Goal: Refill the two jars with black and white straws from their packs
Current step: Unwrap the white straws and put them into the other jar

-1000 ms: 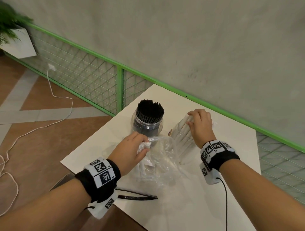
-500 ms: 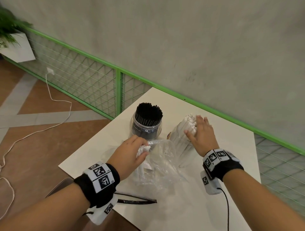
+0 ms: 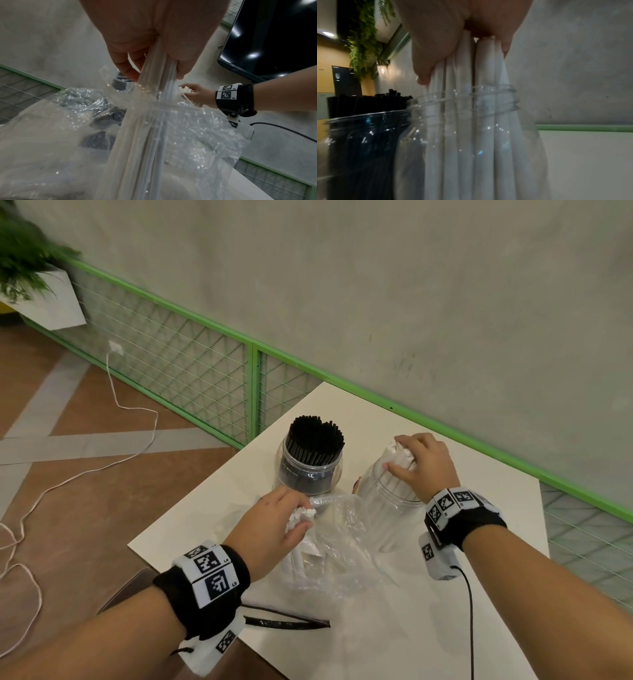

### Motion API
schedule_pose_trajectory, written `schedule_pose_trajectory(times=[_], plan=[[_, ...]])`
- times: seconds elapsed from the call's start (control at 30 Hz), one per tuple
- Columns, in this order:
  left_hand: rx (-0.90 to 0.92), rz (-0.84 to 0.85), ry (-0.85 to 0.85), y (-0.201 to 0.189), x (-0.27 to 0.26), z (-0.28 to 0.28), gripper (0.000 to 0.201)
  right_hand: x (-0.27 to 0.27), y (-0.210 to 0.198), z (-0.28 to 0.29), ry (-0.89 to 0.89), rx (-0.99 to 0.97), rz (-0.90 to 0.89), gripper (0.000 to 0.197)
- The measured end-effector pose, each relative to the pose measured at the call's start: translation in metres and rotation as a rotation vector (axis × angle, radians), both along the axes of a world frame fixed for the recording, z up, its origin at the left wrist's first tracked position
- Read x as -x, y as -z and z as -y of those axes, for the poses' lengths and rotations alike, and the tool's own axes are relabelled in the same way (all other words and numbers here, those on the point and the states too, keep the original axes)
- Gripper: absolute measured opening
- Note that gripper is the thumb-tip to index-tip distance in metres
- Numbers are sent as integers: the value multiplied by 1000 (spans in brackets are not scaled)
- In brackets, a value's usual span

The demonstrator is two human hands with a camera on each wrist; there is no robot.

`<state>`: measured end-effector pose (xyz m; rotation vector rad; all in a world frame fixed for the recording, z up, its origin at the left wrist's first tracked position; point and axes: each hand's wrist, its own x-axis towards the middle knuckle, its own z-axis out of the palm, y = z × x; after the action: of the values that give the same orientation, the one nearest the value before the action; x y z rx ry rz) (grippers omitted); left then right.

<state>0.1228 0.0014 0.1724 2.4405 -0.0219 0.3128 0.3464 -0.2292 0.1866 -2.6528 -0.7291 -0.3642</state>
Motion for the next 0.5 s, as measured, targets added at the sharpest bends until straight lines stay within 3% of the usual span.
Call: schedule_pose_trajectory(times=[0.07,0.2,0.27,0.4,0.5], plan=[[-2,2,1,0,0,0,18,1,1,1,10,12,58,51],[-11,4,3,0,0,-1,20,2,1,3,114,236,-27,72],[-15,-2,0,0,-1,0,20,3,-3,3,128,250,-50,78],[-6,1,7,1,-2,0,21,19,-17,0,121,91,-68,78],[-5,6,11,2,-2,0,20,53,-30,-8,-14,-148,-38,66]])
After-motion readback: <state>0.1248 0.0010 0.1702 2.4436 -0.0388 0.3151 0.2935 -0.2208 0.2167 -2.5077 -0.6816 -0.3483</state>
